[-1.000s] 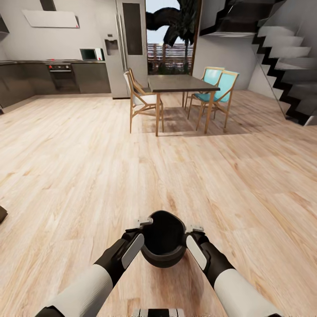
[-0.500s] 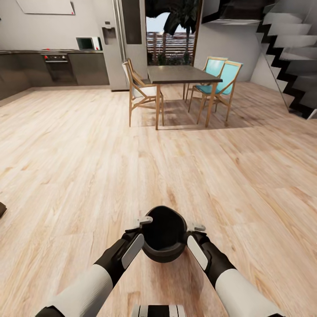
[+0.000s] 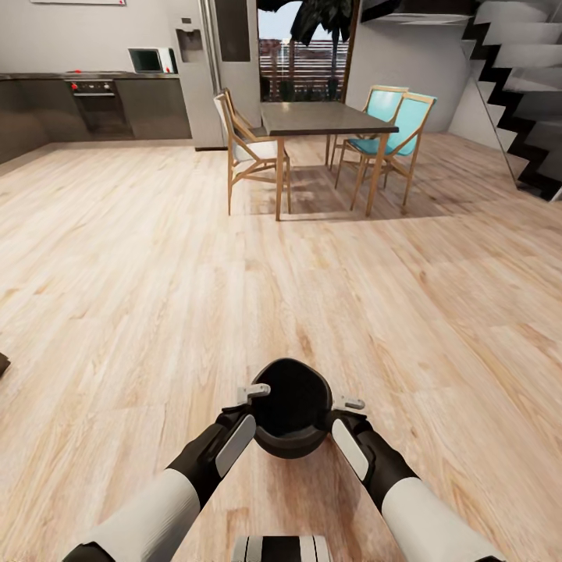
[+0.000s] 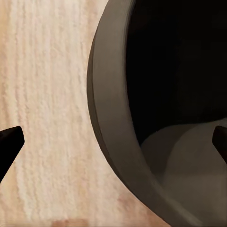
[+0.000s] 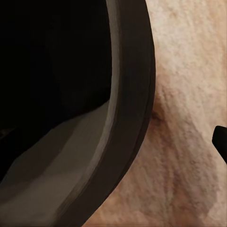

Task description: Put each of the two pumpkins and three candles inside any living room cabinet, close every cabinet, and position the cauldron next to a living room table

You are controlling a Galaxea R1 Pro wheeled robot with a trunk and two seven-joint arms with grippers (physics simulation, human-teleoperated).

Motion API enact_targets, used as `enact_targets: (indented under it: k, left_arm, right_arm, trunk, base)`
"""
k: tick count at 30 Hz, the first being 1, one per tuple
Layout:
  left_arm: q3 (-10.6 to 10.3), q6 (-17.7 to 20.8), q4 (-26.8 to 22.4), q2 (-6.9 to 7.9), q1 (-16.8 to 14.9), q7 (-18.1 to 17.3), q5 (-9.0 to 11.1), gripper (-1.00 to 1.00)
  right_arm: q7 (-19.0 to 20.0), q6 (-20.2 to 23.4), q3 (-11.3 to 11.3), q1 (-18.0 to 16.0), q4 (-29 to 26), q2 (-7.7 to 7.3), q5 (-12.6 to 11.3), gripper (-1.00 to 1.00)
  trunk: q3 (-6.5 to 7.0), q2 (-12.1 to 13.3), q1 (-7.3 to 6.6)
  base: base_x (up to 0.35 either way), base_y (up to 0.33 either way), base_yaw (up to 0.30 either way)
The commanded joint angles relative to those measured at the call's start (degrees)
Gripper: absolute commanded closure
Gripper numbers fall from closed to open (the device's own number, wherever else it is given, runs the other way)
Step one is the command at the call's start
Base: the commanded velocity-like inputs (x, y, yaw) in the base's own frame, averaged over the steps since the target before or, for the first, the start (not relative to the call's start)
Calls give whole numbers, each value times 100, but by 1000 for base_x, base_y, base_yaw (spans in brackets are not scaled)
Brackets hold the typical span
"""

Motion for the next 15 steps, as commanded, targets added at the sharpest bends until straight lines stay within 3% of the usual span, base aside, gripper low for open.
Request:
enact_targets:
  k: [1, 15]
  left_arm:
    - [-11, 13, -6, 0, -3, 45, 39, -100]
    - [-11, 12, 16, 0, -3, 41, 40, -100]
  right_arm:
    - [-53, 13, 26, -3, -8, -4, -60, -100]
    - [-48, 13, 29, -2, -10, -4, -60, -100]
  trunk:
    - [-5, -2, -1]
    - [-5, -2, -1]
  base:
    - [0, 0, 0]
    - [72, 1, 0]
